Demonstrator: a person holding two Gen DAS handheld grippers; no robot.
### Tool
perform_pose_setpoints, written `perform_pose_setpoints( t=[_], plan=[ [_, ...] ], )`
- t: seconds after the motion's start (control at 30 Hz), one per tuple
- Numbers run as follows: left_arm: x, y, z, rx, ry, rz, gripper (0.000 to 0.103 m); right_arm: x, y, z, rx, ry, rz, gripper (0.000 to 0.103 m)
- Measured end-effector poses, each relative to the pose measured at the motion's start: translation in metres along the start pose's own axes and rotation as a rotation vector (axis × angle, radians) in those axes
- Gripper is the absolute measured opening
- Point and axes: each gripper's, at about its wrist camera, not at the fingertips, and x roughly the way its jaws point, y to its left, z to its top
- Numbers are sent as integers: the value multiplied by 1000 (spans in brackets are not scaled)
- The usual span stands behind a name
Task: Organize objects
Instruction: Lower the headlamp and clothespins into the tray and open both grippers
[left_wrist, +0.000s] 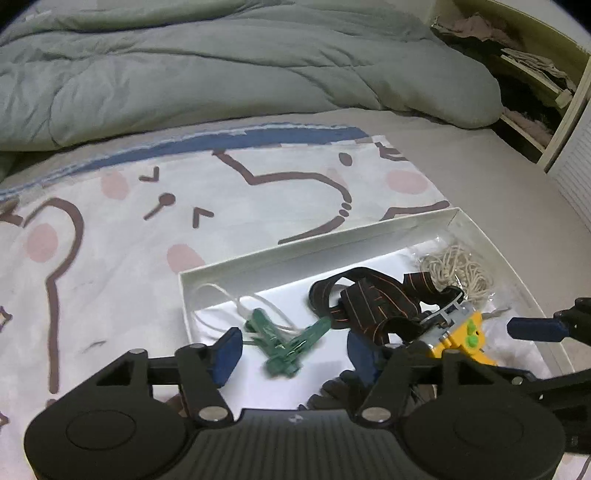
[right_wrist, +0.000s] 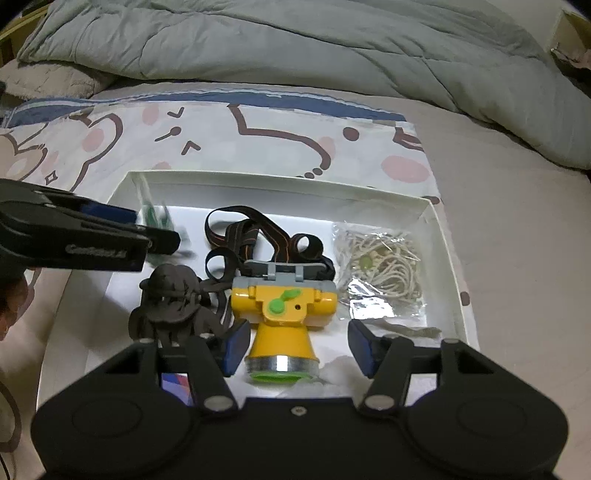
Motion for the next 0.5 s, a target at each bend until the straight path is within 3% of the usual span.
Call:
perform_pose_setpoints(
  t=[0.3, 0.5],
  plan=[
    [-36, -5, 1, 13, -19, 21, 64, -20, -12, -2, 75, -64, 24, 60],
    [-69, -12, -8, 1, -31, 39, 64, -48, -18, -8, 116, -147, 30, 69]
  ],
)
